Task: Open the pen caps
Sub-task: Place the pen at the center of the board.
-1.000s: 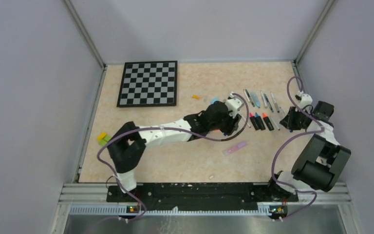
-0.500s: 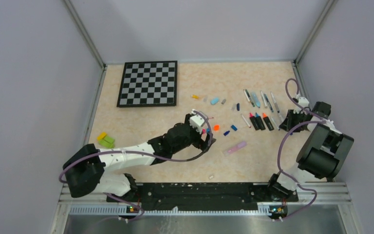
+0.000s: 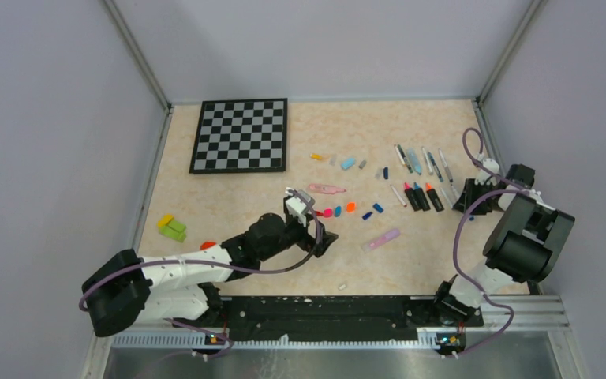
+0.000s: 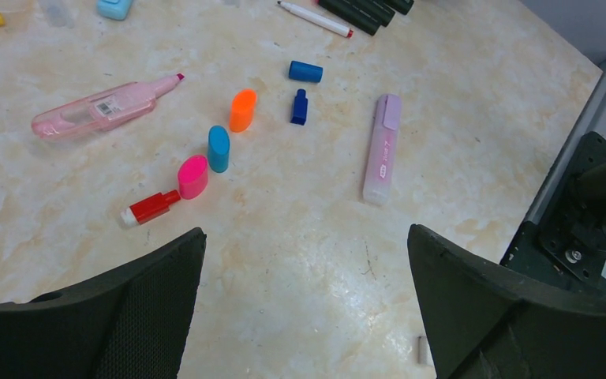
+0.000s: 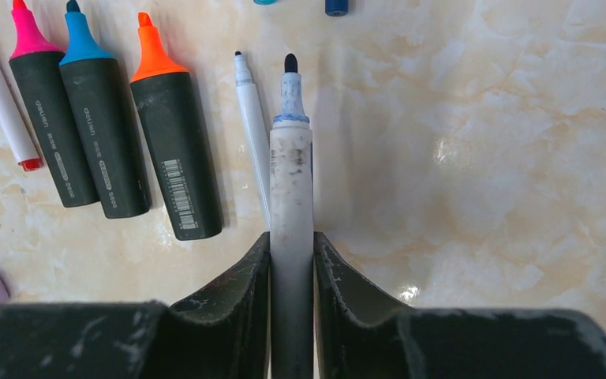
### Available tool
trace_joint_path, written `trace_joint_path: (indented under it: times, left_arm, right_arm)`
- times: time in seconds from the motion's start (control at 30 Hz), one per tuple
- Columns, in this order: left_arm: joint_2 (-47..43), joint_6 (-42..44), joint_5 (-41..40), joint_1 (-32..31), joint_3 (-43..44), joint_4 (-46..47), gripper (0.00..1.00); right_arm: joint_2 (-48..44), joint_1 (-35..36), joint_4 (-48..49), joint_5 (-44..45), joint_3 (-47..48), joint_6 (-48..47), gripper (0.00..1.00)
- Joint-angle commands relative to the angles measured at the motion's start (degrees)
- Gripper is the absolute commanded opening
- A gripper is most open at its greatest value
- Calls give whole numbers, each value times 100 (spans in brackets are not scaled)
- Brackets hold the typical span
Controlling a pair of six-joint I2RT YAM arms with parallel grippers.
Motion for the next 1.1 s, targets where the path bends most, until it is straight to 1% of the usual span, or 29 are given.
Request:
trace_joint_path:
  times: [0.0,0.07,0.1,0.33,0.43,0.57,0.7,0.93,1.07]
  left_arm:
    - [-106,-150,335,6,-82,437,99]
    - [-76,-176,395,6,-85,485,99]
    - [-48,-188,580,8,-77,514,99]
    - [287,-185,1169,6,133,586,99]
    - [683,-111,1717,6,365,570,99]
    - [1458,-150,2143,-9,982,139,99]
    - [1979,-78,2270,-68,1383,-97,99]
    - [2482,119,2291,-147,1798,-216,99]
    - [2853,372,2185,-238,2276,-681,99]
  right_arm:
    - [91,-49,-3,38,239,-55,24]
    - [91,-54,-7,29,240,-39,26]
    - [91,-50,-14,18,240,-39,27]
    - [66,-49,-82,-23,261,-53,30]
    - [-4,-50,-101,-33,266,-63,32]
    - [-136,-51,-91,-27,257,-68,35]
    - [-174,-51,-78,25,264,-90,37]
    - [-174,-49,-111,25,287,-116,40]
    - [-183,-50,-140,10,326,-115,42]
